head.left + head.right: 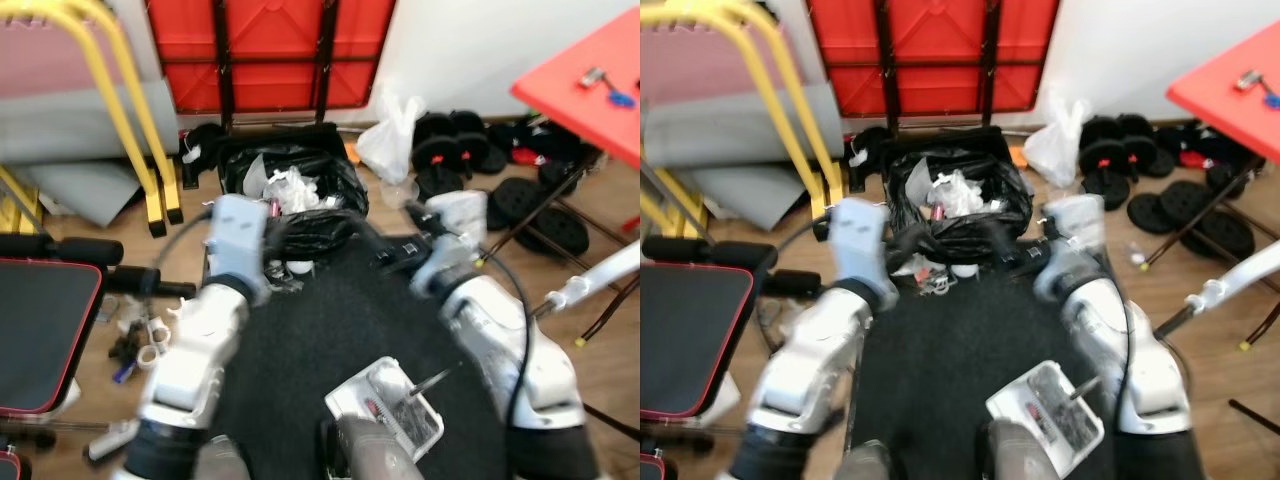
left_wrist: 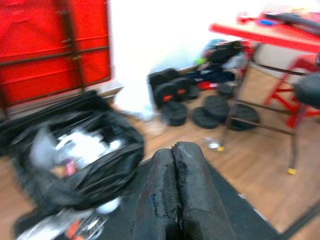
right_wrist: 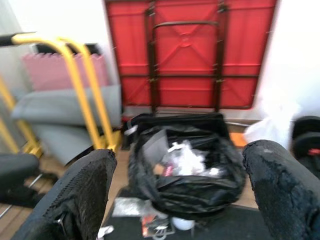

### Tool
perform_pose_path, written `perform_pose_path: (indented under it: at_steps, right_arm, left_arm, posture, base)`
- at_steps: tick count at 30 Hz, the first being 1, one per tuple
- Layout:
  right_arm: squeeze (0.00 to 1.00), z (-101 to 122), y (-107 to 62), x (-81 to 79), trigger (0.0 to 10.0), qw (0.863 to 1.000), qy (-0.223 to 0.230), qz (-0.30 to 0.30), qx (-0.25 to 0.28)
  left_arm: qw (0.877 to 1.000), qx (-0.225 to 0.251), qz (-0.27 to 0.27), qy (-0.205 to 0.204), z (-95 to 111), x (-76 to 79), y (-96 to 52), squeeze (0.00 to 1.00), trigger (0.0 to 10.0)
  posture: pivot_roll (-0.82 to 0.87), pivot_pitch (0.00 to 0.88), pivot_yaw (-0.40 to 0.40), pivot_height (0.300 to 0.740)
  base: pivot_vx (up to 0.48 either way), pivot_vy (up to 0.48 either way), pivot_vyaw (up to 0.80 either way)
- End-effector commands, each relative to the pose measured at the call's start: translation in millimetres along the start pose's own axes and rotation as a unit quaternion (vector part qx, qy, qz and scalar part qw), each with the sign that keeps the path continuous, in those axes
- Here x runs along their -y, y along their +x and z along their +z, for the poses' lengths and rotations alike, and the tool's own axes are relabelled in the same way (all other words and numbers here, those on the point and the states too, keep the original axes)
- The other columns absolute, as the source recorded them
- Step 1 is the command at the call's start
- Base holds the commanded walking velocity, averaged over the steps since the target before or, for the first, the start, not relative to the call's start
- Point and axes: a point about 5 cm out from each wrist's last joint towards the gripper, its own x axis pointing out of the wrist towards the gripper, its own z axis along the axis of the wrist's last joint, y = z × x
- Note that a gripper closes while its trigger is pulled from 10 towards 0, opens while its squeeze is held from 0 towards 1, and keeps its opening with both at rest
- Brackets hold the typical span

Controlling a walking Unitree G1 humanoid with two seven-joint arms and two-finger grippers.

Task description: Sweep floor

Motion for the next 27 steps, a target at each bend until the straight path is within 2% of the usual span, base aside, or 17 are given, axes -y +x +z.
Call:
perform_pose_path:
  at_steps: [1, 16, 23, 27]
  right_arm:
    - [0.00, -1.9, 1.8, -0.1, 10.0, 1.000, -0.007, 0.005, -0.001]
    - [0.00, -7.1, 10.2, 5.1, 10.0, 1.000, -0.006, -0.003, 0.000]
    - [0.00, -7.3, 10.7, 6.4, 10.0, 1.000, -0.005, -0.004, 0.004]
    - [0.00, -6.9, 11.3, 7.5, 10.0, 1.000, -0.002, -0.005, 0.007]
  left_arm:
    - [1.000, -0.006, 0.002, 0.005, -4.5, -3.4, 0.8, 0.00, 10.0]
    - [1.000, -0.014, -0.008, 0.006, -12.4, -8.2, 11.9, 0.00, 10.0]
    - [1.000, -0.012, -0.009, 0.004, -12.4, -9.1, 12.7, 0.00, 10.0]
    - [1.000, -0.008, -0.005, -0.005, -11.9, -11.0, 13.6, 0.00, 10.0]
  posture:
    - [-0.17, 0.035, -0.142, 0.740]
    - [-0.17, 0.011, -0.132, 0.740]
    - [-0.17, 0.013, -0.130, 0.740]
    - [-0.17, 0.017, -0.132, 0.740]
  base:
    - [0.000, 0.000, -0.80]
    - [0.000, 0.000, -0.80]
    - [0.000, 0.000, -0.80]
    - [0.000, 0.000, 0.00]
